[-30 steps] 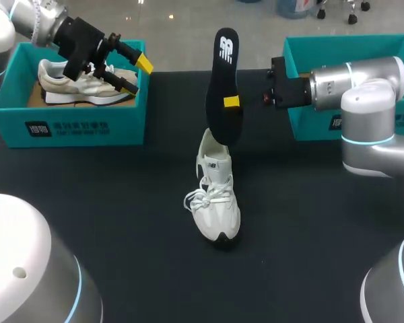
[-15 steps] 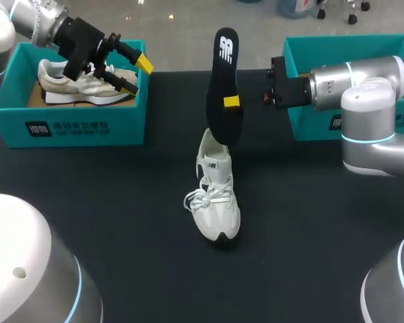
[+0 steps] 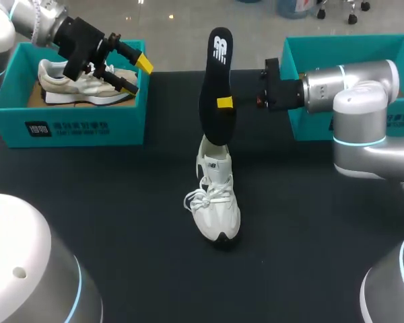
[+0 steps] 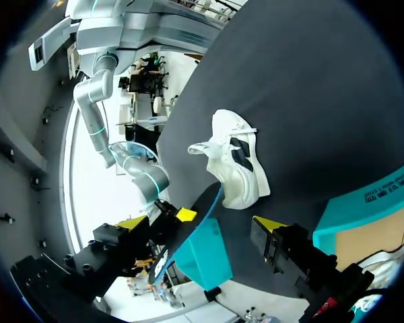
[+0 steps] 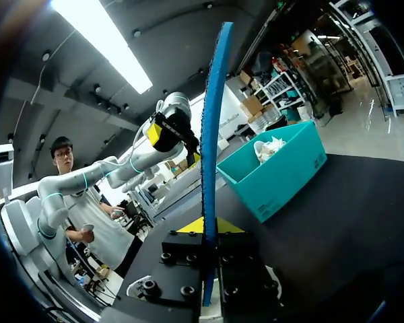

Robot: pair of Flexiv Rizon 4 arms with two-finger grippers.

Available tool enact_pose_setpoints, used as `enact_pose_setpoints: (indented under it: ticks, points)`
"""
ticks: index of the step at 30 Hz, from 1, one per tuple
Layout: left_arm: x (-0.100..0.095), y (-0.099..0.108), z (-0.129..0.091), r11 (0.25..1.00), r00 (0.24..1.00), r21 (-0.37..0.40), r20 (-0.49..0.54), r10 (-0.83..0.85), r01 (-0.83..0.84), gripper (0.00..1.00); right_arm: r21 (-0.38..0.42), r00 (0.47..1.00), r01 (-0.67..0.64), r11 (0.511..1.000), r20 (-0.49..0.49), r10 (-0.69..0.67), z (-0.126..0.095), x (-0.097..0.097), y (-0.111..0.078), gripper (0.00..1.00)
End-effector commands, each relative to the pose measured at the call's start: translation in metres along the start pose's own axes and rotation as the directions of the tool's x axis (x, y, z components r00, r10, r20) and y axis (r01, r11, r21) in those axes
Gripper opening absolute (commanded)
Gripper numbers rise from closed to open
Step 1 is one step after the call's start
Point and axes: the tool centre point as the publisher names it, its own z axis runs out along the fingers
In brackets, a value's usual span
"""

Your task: Take the shoe out of the shoebox, open the shoe tongue, remove and reinsert the insole, then place the shoe into the shoebox

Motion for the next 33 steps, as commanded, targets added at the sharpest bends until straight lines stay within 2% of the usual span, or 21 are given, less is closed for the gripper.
enact_pose_setpoints:
  ticks: [1, 7, 21, 28, 33]
  points:
    - [0.0, 0.0, -0.001, 1.0, 1.0, 0.001, -0.003, 0.0, 0.0, 1.0, -0.009, 0.999, 0.034, 0.999, -0.009, -0.034, 0.011, -0.004, -0.004, 0.0]
    - [0.0, 0.0, -0.001, 1.0, 1.0, 0.001, -0.003, 0.0, 0.0, 1.0, -0.004, 0.996, 0.087, 0.996, -0.018, -0.087, 0.013, -0.005, -0.007, 0.0]
    - [0.0, 0.0, -0.001, 1.0, 1.0, 0.001, -0.003, 0.0, 0.0, 1.0, 0.011, 0.996, 0.089, 0.996, -0.017, -0.089, 0.013, -0.006, -0.009, 0.0]
    - [0.0, 0.0, -0.001, 1.0, 1.0, 0.001, -0.003, 0.0, 0.0, 1.0, 0.008, 0.983, 0.185, 0.983, -0.012, -0.185, 0.016, -0.008, -0.016, 0.0]
    - [0.0, 0.0, -0.001, 1.0, 1.0, 0.001, -0.003, 0.0, 0.0, 1.0, 0.02, 0.982, 0.186, 0.982, -0.029, -0.185, 0.019, -0.008, -0.023, 0.0]
